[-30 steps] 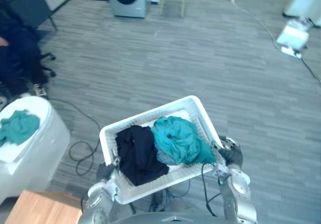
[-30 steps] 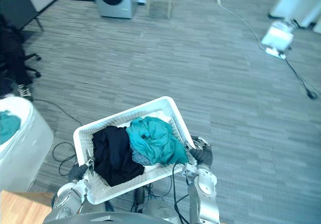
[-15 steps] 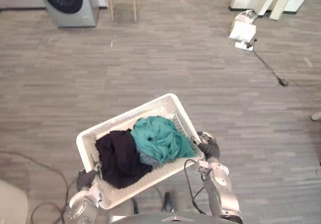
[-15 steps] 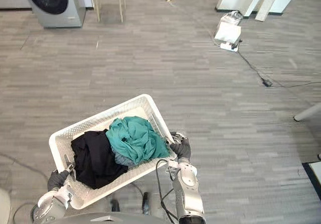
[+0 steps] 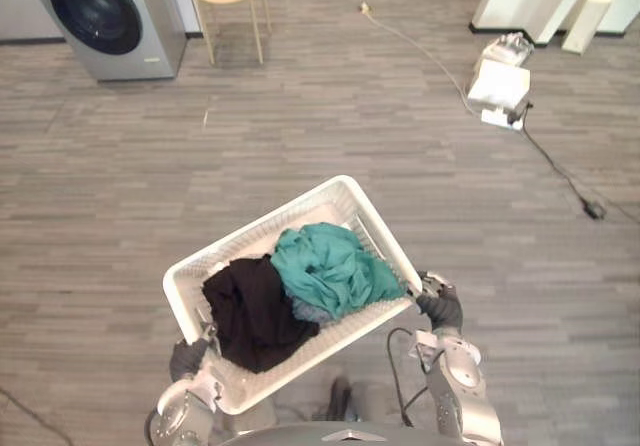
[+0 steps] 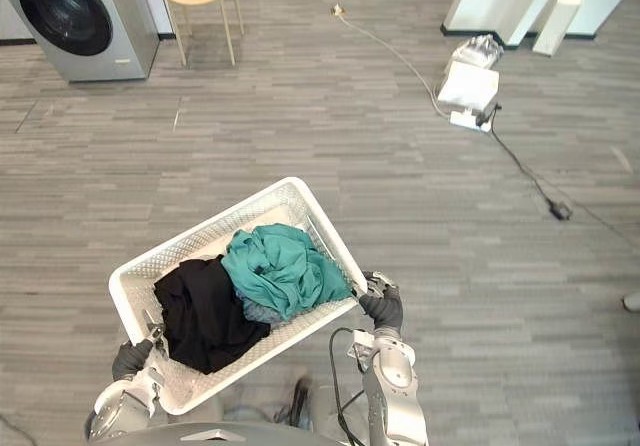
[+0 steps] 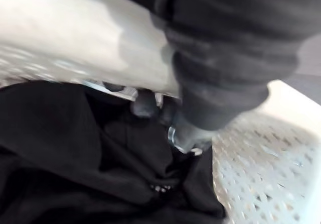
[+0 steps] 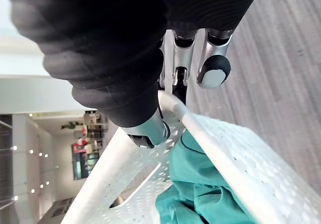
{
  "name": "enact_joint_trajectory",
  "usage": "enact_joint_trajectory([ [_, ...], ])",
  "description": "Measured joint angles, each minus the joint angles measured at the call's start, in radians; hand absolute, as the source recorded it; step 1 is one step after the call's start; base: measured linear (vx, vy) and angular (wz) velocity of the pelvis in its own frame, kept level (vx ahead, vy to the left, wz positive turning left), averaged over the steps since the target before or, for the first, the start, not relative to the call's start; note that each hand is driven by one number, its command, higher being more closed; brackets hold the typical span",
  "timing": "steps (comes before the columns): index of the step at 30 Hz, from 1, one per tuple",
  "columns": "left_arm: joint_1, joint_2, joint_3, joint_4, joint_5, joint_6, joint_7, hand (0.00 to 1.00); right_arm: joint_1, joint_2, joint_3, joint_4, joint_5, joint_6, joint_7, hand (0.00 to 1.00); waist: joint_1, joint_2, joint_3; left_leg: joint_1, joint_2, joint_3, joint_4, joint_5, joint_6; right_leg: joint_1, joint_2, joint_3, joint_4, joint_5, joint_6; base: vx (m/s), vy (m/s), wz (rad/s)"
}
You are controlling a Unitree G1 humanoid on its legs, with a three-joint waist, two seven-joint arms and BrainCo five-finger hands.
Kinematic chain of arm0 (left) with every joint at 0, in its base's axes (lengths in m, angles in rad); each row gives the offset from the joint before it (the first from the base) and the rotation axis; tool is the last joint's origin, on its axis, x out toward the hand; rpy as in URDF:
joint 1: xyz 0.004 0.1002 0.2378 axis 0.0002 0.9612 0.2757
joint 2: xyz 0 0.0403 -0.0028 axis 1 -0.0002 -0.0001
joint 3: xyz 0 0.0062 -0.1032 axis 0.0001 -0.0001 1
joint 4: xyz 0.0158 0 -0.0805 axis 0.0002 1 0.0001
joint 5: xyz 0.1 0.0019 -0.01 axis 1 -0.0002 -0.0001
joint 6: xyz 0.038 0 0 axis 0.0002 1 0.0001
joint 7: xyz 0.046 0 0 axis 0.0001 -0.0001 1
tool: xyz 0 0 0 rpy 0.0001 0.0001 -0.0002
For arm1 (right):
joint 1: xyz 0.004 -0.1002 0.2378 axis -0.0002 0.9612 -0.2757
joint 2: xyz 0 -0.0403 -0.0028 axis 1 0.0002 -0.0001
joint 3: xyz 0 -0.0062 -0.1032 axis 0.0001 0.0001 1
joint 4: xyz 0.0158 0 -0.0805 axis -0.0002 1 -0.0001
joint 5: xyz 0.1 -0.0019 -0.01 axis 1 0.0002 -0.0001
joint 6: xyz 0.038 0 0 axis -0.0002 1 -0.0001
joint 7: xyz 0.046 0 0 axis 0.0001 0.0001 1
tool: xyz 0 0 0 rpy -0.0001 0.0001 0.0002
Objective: Pick up the laundry basket with both hands and put the clothes into the washing machine.
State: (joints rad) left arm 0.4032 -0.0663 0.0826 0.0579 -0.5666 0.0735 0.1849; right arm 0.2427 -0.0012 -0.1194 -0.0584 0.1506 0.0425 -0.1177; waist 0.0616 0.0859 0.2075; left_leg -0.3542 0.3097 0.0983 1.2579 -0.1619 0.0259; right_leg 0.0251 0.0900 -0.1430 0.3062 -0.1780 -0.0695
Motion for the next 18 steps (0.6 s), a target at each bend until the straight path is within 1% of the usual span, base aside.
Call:
enact_joint_trajectory([
  [1,-0.008,0.0,0.001,0.0,0.0,-0.003,-0.006,1.0,-0.018,-0.014,0.003,0.002,0.0,-0.001,0.004,1.0,0.005,-0.009,-0.003,-0.034,-0.034,0.04,-0.098,-0.036,-0.01,0.055,-0.001,0.005,-0.05,0.016,-0.01,0.59,-0.132,-0.28],
  [2,-0.018,-0.003,0.006,0.001,-0.001,-0.005,-0.011,1.0,-0.046,-0.029,0.005,0.008,0.0,-0.001,0.006,1.0,0.026,-0.024,-0.011,-0.069,-0.077,0.083,-0.29,-0.063,-0.034,0.111,-0.006,0.025,-0.106,0.02,-0.008,0.91,-0.121,-0.54],
  [3,-0.02,-0.009,0.017,0.002,-0.003,-0.005,-0.015,1.0,-0.077,-0.04,0.014,0.028,0.0,-0.005,0.006,1.0,0.036,-0.03,-0.012,-0.079,-0.118,0.113,-0.544,-0.044,-0.053,0.166,-0.015,0.034,-0.157,0.017,0.004,0.75,-0.055,-0.6],
  [4,-0.018,-0.01,0.022,0.002,-0.004,-0.005,-0.016,1.0,-0.091,-0.049,0.018,0.04,0.0,-0.01,0.006,1.0,0.037,-0.033,-0.02,-0.083,-0.137,0.128,-0.687,-0.01,-0.064,0.187,-0.018,0.043,-0.179,0.013,0.016,0.93,-0.01,-0.56],
  [5,-0.015,-0.012,0.029,0.001,-0.008,-0.005,-0.016,1.0,-0.091,-0.055,0.019,0.047,0.0,-0.011,0.008,1.0,0.045,-0.014,-0.037,-0.078,-0.169,0.129,-0.91,0.08,-0.064,0.227,-0.013,0.068,-0.205,-0.005,0.052,0.64,0.052,-0.42],
  [6,-0.012,-0.012,0.034,0.002,-0.007,-0.005,-0.015,1.0,-0.084,-0.056,0.02,0.058,-0.001,-0.011,0.008,1.0,0.047,-0.017,-0.038,-0.086,-0.188,0.127,-0.951,0.135,-0.033,0.262,-0.015,0.086,-0.192,-0.037,0.089,0.98,0.185,-0.63],
  [7,-0.008,-0.013,0.058,0.005,0.002,-0.009,-0.014,1.0,-0.084,-0.038,0.02,0.101,-0.002,-0.007,0.009,1.0,0.058,-0.029,-0.043,-0.081,-0.204,0.109,-0.857,0.203,0.065,0.267,-0.038,0.115,-0.079,-0.093,0.135,0.81,0.199,-0.42],
  [8,-0.017,0.006,0.075,0.012,0.013,-0.008,-0.011,1.0,-0.082,-0.012,0.021,0.128,-0.002,0.0,0.009,1.0,0.05,-0.073,-0.051,-0.077,-0.22,0.13,-0.793,0.131,0.073,0.213,-0.083,0.121,0.077,-0.11,0.147,1.14,0.272,-0.31],
  [9,-0.017,0.036,0.072,0.013,0.029,-0.005,-0.009,1.0,-0.077,0.013,0.019,0.146,-0.002,0.001,0.01,1.0,0.036,-0.117,-0.051,-0.043,-0.25,0.143,-0.739,0.029,0.077,0.078,-0.128,0.111,0.402,-0.002,0.209,0.81,0.17,0.03],
  [10,-0.018,0.044,0.071,0.016,0.029,-0.002,-0.007,1.0,-0.076,0.019,0.018,0.157,-0.002,0.001,0.011,1.0,0.027,-0.13,-0.047,-0.017,-0.264,0.141,-0.733,-0.001,0.08,0.032,-0.15,0.102,0.519,0.09,0.234,0.81,0.157,0.12],
  [11,-0.021,0.052,0.069,0.024,0.031,0.002,-0.005,1.0,-0.072,0.024,0.017,0.165,-0.001,0.003,0.013,1.0,0.016,-0.137,-0.043,0.013,-0.277,0.136,-0.733,-0.026,0.085,-0.009,-0.162,0.099,0.626,0.154,0.264,0.61,0.081,0.34],
  [12,-0.025,0.057,0.063,0.04,0.034,0.015,0.003,1.0,-0.053,0.025,0.017,0.166,-0.001,0.005,0.021,1.0,-0.002,-0.13,-0.039,0.079,-0.288,0.116,-0.743,-0.068,0.089,-0.095,-0.154,0.097,0.795,0.144,0.271,0.59,0.06,0.42],
  [13,-0.026,0.057,0.062,0.041,0.042,0.019,0.006,1.0,-0.042,0.025,0.016,0.164,-0.001,0.005,0.028,1.0,-0.013,-0.116,-0.031,0.142,-0.288,0.094,-0.768,-0.086,0.085,-0.145,-0.146,0.084,0.866,0.113,0.248,0.86,0.06,0.47],
  [14,-0.02,0.057,0.056,0.041,0.043,0.021,0.006,1.0,-0.026,0.024,0.01,0.157,-0.001,0.005,0.035,1.0,-0.02,-0.094,-0.017,0.242,-0.283,0.069,-0.832,-0.097,0.077,-0.208,-0.145,0.031,0.884,0.063,0.199,0.57,0.032,0.33],
  [15,-0.02,0.058,0.049,0.039,0.045,0.021,0.006,1.0,-0.018,0.025,0.006,0.152,-0.001,0.005,0.042,1.0,-0.024,-0.086,-0.014,0.293,-0.282,0.054,-0.867,-0.098,0.075,-0.243,-0.149,0.001,0.867,0.036,0.165,0.8,0.015,0.47],
  [16,-0.023,0.069,0.04,0.03,0.049,0.02,0.006,1.0,-0.003,0.027,0.004,0.135,-0.001,0.004,0.047,1.0,-0.037,-0.071,-0.012,0.364,-0.28,0.02,-0.933,-0.099,0.073,-0.316,-0.157,-0.047,0.793,-0.011,0.122,0.62,-0.042,0.73],
  [17,-0.043,0.091,0.025,0.028,0.05,0.019,0.004,1.0,0.022,0.032,-0.009,0.105,0.0,0.002,0.05,1.0,-0.054,-0.062,-0.011,0.417,-0.271,-0.02,-0.975,-0.113,0.051,-0.377,-0.156,-0.071,0.613,-0.031,0.097,0.75,-0.067,0.89],
  [18,-0.054,0.099,0.023,0.028,0.05,0.019,0.003,1.0,0.028,0.032,-0.014,0.103,0.0,0.0,0.051,1.0,-0.065,-0.061,-0.011,0.439,-0.266,-0.031,-0.989,-0.12,0.045,-0.389,-0.157,-0.076,0.49,-0.026,0.097,0.62,-0.126,0.97],
])
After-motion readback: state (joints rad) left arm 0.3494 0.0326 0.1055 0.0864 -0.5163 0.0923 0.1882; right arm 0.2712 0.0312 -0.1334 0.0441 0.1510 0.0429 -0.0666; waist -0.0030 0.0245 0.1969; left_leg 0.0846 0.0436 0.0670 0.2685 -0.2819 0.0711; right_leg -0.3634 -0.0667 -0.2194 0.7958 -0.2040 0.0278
